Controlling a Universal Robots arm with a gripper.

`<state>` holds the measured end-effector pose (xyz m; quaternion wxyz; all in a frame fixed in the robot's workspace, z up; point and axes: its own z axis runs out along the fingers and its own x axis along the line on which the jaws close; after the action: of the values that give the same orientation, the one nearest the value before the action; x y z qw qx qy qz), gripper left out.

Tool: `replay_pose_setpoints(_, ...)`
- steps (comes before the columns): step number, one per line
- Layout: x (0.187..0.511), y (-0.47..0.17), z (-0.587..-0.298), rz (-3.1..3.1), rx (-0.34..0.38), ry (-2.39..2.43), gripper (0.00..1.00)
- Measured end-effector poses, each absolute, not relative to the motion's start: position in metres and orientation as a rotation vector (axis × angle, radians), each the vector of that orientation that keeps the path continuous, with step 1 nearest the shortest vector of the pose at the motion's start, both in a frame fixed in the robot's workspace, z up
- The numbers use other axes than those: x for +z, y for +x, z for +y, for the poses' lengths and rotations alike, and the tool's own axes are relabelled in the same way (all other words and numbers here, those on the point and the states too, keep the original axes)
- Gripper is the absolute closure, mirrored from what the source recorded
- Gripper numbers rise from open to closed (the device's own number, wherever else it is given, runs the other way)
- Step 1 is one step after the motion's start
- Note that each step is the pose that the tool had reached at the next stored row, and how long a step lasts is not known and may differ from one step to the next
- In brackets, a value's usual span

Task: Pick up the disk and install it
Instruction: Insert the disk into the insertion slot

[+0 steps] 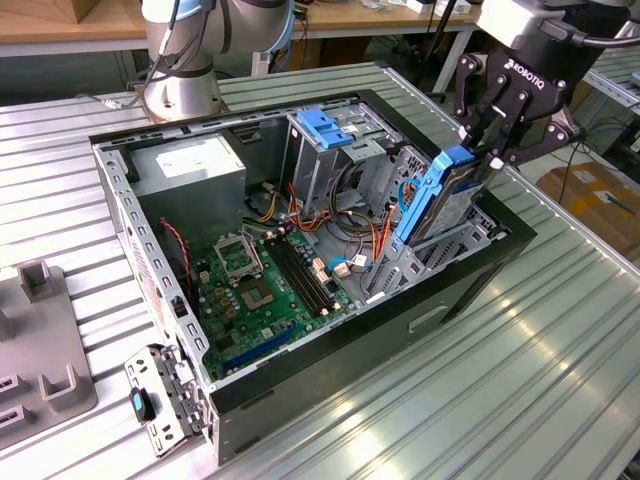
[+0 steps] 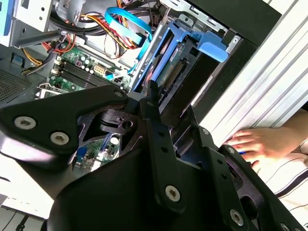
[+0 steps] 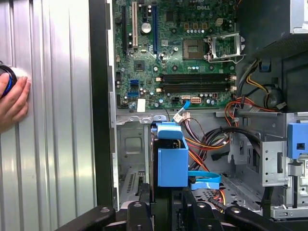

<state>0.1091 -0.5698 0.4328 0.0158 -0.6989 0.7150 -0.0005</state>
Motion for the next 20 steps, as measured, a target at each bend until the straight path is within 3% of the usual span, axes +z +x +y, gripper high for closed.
replay_pose_setpoints(20, 0.404, 0.109, -0.570, 2.223, -0.003, -2.173, 0.65)
